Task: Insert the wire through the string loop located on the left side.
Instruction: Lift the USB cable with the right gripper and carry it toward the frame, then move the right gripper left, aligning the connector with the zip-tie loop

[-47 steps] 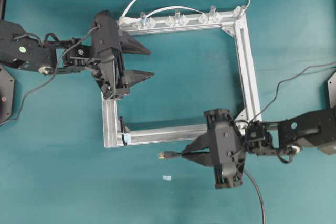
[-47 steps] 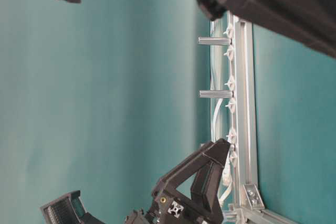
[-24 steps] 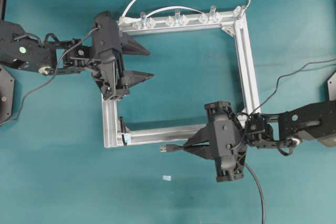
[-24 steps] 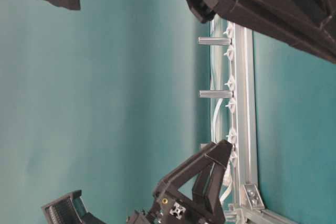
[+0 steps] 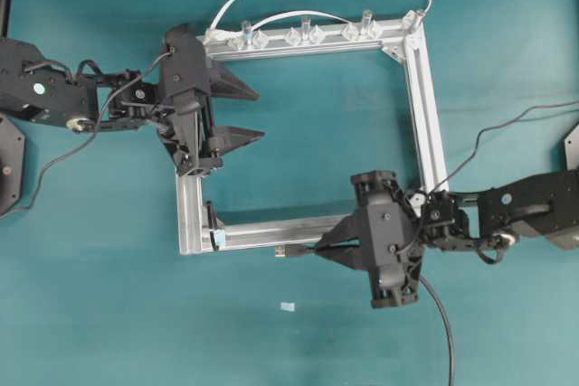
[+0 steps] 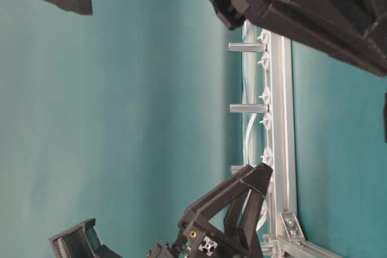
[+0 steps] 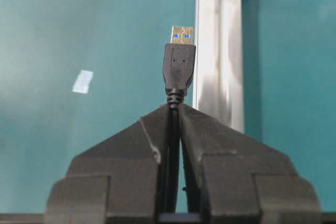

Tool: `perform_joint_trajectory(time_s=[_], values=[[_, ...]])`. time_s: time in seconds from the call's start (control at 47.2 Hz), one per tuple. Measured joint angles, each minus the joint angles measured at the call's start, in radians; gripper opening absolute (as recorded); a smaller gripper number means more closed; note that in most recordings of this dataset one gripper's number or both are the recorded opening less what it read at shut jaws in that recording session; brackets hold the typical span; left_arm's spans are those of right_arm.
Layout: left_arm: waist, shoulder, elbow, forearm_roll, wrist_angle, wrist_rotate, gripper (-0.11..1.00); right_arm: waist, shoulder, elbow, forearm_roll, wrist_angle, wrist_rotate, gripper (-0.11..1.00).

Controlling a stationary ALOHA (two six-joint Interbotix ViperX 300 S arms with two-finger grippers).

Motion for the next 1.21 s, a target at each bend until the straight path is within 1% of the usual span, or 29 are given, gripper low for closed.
perform_joint_trajectory(time_s=[0.148, 0.424, 0.721, 0.954, 1.208], values=[[-0.002, -0.003, 0.000, 0.000, 0.008, 0.002, 0.72, -0.026, 0.000, 0.002, -0.020, 0.000, -0.002, 0.08], [-0.002, -0.046, 0.012, 0.000, 0.057, 0.002, 0.72, -0.063, 0.000, 0.011, -0.055, 0.002, -0.002, 0.08], [-0.002, -0.106, 0.034, 0.000, 0.133, 0.003, 0.72, -0.069, 0.000, 0.020, -0.058, 0.002, -0.002, 0.08], [-0.003, -0.146, 0.054, 0.000, 0.156, 0.005, 0.72, -0.069, 0.000, 0.021, -0.058, 0.002, -0.003, 0.08], [-0.028, -0.183, 0.066, 0.002, 0.195, 0.003, 0.71, -0.071, 0.000, 0.021, -0.058, 0.002, -0.005, 0.08]])
